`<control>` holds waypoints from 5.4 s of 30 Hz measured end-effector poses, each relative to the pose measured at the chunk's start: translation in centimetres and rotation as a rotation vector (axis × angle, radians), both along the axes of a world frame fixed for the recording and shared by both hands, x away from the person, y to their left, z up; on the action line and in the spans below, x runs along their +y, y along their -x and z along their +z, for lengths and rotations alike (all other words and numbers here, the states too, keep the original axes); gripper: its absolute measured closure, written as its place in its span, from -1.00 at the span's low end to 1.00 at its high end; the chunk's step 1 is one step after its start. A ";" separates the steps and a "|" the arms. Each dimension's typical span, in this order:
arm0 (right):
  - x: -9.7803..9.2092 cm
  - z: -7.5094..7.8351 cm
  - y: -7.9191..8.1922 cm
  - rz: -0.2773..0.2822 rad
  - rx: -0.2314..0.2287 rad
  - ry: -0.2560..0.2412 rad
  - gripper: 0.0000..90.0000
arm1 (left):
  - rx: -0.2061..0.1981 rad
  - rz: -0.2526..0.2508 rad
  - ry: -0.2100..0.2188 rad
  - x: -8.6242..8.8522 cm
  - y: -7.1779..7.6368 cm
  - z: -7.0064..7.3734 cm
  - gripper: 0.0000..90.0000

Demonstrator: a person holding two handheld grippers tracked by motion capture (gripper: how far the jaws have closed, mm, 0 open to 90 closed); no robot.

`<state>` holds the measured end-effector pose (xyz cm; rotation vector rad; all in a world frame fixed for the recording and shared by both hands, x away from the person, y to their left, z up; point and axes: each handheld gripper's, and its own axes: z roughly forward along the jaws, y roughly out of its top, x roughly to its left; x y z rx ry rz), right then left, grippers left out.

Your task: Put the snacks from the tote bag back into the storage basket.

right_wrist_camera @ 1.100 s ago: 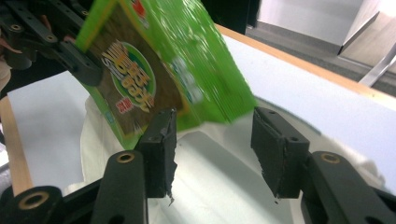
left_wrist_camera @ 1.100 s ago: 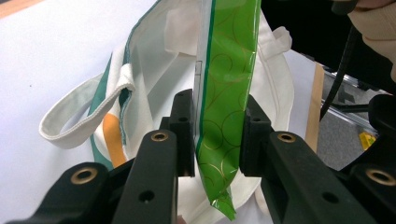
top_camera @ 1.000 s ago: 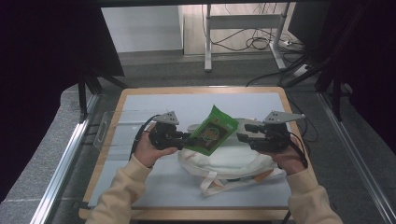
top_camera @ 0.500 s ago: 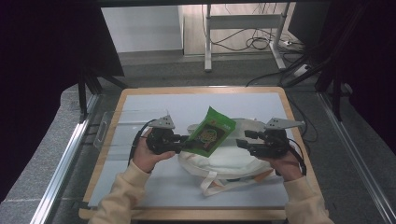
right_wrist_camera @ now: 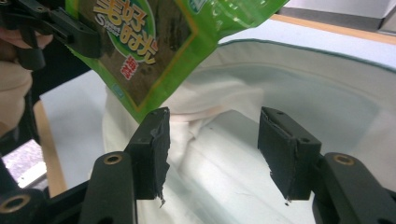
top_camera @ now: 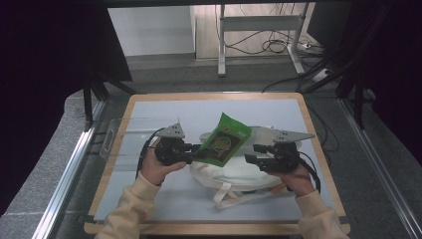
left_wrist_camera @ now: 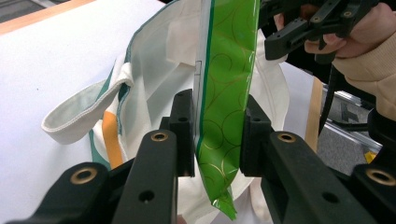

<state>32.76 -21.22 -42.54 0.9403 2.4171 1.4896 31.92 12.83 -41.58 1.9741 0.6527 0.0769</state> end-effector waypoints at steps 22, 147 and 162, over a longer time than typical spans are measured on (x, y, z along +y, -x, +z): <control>4.1 -2.6 -0.1 0.128 0.025 -0.079 -0.06 | 0.006 -0.031 0.034 -0.8 0.2 -0.1 0.60; 4.3 0.9 -2.9 0.217 0.023 0.493 0.59 | -0.150 -0.166 -0.275 -3.8 -4.1 5.4 -0.38; 5.3 1.6 -2.5 0.260 -0.012 0.518 0.59 | -0.197 -0.277 -0.486 -7.1 -4.6 3.8 0.10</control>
